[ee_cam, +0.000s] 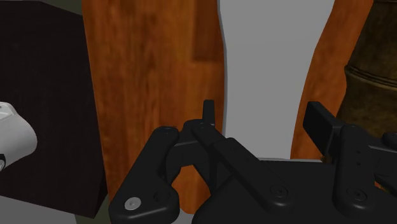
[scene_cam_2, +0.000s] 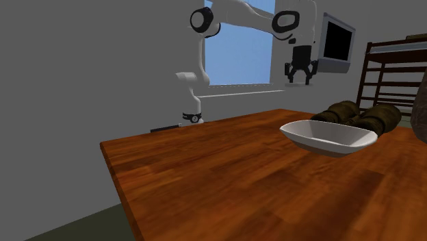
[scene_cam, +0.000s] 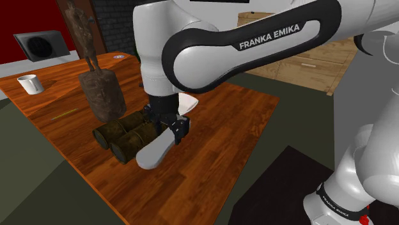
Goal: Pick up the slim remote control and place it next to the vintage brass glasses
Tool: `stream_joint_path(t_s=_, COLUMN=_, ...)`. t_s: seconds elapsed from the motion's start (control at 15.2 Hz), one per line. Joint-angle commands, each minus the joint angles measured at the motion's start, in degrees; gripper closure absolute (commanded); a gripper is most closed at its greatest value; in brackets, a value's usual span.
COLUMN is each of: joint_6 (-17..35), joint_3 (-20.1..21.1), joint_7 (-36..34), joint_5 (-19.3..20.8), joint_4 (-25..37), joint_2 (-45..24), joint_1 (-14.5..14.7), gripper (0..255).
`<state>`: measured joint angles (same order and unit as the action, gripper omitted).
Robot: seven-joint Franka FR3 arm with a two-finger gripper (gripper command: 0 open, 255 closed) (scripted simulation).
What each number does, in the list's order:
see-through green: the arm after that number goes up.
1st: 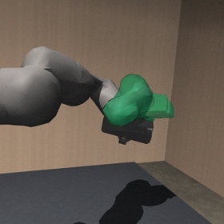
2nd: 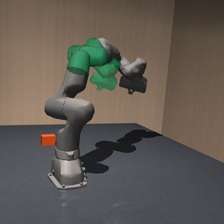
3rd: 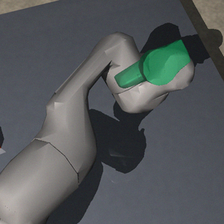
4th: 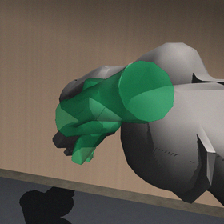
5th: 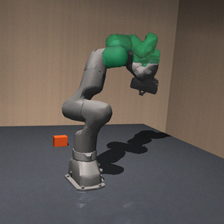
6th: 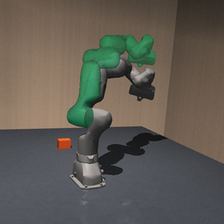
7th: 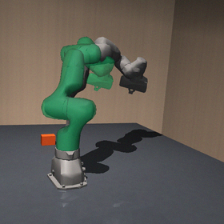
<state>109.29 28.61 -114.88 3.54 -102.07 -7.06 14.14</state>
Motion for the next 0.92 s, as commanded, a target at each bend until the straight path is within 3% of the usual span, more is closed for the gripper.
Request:
stream_joint_path(t_s=0.0, joint_6=1.6, joint_3=0.0, joint_7=-0.3, joint_5=0.2, joint_4=-1.2, joint_2=-0.4, joint_1=0.1, gripper=255)
stream_joint_path(t_s=0.86, joint_6=10.9, joint_3=-0.3, joint_7=-1.6, joint_5=2.1, joint_4=-8.0, joint_2=-3.3, joint_1=0.4, gripper=255)
